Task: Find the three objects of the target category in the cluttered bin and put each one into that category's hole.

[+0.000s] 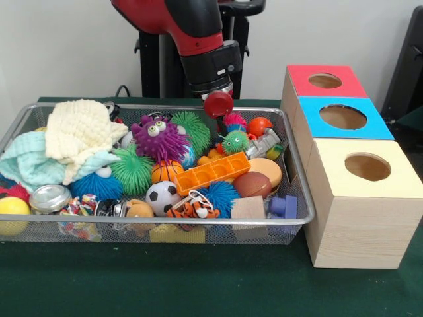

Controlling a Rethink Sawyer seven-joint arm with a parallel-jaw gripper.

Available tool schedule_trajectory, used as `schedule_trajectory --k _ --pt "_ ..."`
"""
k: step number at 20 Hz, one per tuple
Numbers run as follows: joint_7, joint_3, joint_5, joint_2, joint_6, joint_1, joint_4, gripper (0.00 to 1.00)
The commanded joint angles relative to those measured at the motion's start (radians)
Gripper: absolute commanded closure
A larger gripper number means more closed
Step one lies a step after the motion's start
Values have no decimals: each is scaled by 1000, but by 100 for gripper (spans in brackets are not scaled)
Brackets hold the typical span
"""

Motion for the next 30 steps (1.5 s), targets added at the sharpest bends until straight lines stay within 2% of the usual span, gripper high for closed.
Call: schedule_trajectory --k 1,6,11,18,22,30 --pt "234 154 113 345 387 -101 109 0" --pt "233 187 175 393 498 -152 121 0" --pt "244 225 253 421 553 -187 153 0" --pt "239 245 320 394 581 -186 184 0" --pt "201 221 337 396 596 -176 169 0" --pt "200 211 412 293 738 -131 182 0"
